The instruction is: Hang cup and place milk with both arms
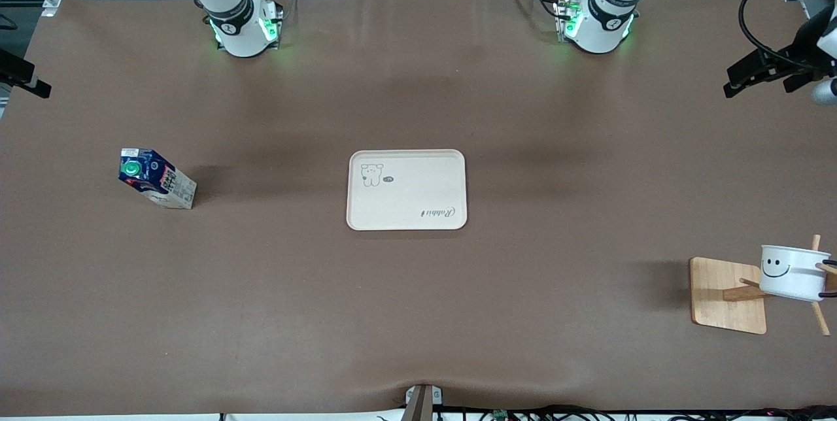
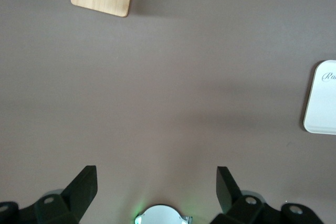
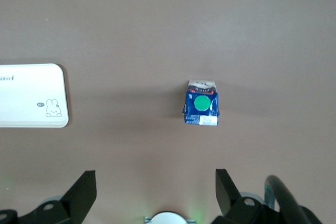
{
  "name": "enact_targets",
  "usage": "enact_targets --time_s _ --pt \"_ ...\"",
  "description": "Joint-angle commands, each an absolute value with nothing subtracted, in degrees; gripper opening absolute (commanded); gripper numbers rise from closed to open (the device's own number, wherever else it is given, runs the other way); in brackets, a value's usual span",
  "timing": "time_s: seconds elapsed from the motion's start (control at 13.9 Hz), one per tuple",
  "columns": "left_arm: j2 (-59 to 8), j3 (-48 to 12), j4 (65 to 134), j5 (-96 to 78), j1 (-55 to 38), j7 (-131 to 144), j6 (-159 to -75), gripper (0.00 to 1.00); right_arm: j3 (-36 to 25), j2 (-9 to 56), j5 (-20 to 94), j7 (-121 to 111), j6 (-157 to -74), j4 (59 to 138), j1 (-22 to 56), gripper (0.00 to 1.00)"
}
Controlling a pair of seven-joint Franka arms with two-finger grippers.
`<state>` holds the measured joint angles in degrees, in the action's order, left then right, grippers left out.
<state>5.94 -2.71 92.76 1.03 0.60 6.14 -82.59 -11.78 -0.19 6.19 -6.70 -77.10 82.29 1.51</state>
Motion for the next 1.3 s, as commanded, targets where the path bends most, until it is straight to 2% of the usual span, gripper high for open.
enact_targets --time_s 0.0,0.14,0.36,1.23 --pt "7.0 -1.2 92.0 2.5 -2.1 7.6 -80.9 1.0 -11.1 -3.0 5.8 -3.1 -76.4 83.9 1.3 1.0" --pt "7.1 -1.3 92.1 2.5 -2.0 7.2 -81.2 1.0 -10.6 -3.3 4.7 -3.7 -76.5 84.9 1.6 1.0" --pt "7.0 -1.5 92.2 1.9 -1.6 6.6 -84.6 1.0 -2.1 -4.7 -3.7 -3.7 -76.8 85.1 1.8 1.0" --pt "6.1 -0.4 91.6 -0.3 0.4 -0.9 -85.7 1.0 -4.1 -5.3 -0.9 -5.1 -80.7 87.2 0.6 1.0"
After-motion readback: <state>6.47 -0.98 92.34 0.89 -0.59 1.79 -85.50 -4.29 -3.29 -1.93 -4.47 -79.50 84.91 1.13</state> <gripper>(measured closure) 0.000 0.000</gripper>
